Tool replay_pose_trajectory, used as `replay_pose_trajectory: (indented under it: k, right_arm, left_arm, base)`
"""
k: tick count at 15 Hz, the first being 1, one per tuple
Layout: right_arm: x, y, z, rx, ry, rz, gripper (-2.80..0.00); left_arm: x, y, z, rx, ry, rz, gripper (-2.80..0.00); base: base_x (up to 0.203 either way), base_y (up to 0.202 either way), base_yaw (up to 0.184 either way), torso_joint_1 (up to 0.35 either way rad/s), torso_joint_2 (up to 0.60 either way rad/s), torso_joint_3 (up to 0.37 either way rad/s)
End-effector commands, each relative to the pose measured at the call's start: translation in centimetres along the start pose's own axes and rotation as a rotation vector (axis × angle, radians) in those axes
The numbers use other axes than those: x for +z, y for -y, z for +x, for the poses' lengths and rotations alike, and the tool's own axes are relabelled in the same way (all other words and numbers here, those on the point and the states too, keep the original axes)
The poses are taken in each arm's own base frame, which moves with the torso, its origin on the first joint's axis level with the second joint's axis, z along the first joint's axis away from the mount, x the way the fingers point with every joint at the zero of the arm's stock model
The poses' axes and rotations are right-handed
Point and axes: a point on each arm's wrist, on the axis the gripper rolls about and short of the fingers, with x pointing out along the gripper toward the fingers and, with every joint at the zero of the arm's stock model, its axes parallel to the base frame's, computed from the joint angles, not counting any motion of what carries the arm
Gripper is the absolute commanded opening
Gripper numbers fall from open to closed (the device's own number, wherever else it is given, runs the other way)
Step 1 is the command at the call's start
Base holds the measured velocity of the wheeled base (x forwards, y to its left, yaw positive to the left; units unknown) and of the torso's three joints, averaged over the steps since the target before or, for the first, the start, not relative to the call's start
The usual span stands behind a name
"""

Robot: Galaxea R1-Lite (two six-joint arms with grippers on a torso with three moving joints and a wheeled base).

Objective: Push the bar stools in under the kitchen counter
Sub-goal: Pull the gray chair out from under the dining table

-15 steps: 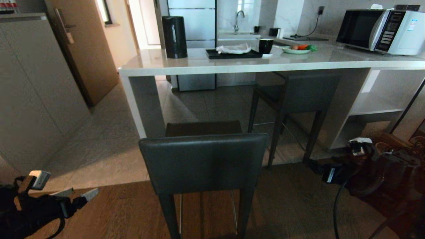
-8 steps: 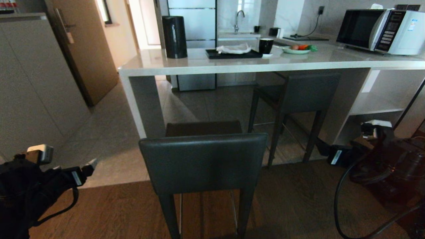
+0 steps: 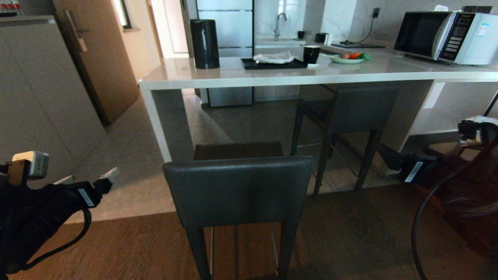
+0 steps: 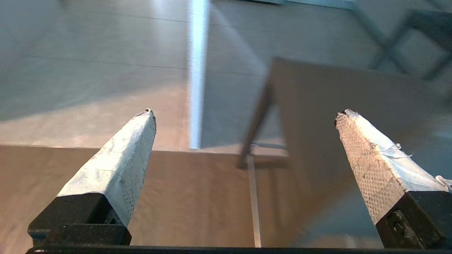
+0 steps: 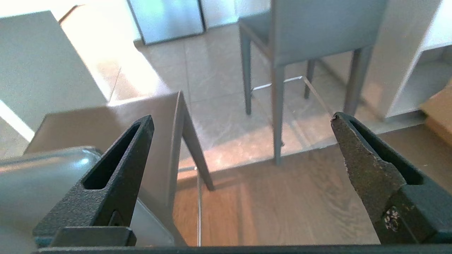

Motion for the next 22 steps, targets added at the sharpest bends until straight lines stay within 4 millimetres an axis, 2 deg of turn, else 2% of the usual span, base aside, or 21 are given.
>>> replay_pose_trajectory:
  k: [1,5,10,11,13,16,22]
  right_arm:
    - [1.5,0.7,-2.2,-0.01,0.062,0.013,0.0]
    - [0.5,1.9,-3.2,-0.056,0.029,-0.008,0.0]
    - [-0.4,2.2,-3.9,-0.061,0.0,-0.015,0.0]
    - [-0.4,2.2,-3.8,-0.061,-0.001,-0.015,0.0]
    - [-0.4,2.1,-3.7,-0.059,-0.005,-0.019,0.0]
    - [-0.8,2.2,-3.7,-0.06,-0.021,-0.014,0.0]
    - [-0.8,2.2,-3.7,-0.06,-0.021,-0.01,0.0]
  left_arm:
    - [3.0,1.8,-3.5,-0.064,0.05,-0.004,0.0]
    - [5.4,3.0,-8.1,-0.106,-0.149,-0.077,0.0]
    - [7.1,3.3,-10.7,-0.163,-0.092,-0.092,0.0]
    - [6.9,3.2,-11.0,-0.159,-0.125,-0.072,0.0]
    - [7.4,3.4,-10.7,-0.163,-0.132,-0.037,0.0]
    - [6.9,3.3,-9.6,-0.155,-0.171,-0.033,0.0]
    - [7.0,3.3,-9.7,-0.161,-0.149,-0.036,0.0]
  base:
    - [0.0,0.0,0.0,0.0,0.0,0.0]
    - [0.0,0.0,0.0,0.0,0.0,0.0]
    - [0.0,0.0,0.0,0.0,0.0,0.0]
    - [0.0,0.0,0.0,0.0,0.0,0.0]
    - [0.0,0.0,0.0,0.0,0.0,0.0]
    - [0.0,0.0,0.0,0.0,0.0,0.0]
    - [0.0,0.0,0.0,0.0,0.0,0.0]
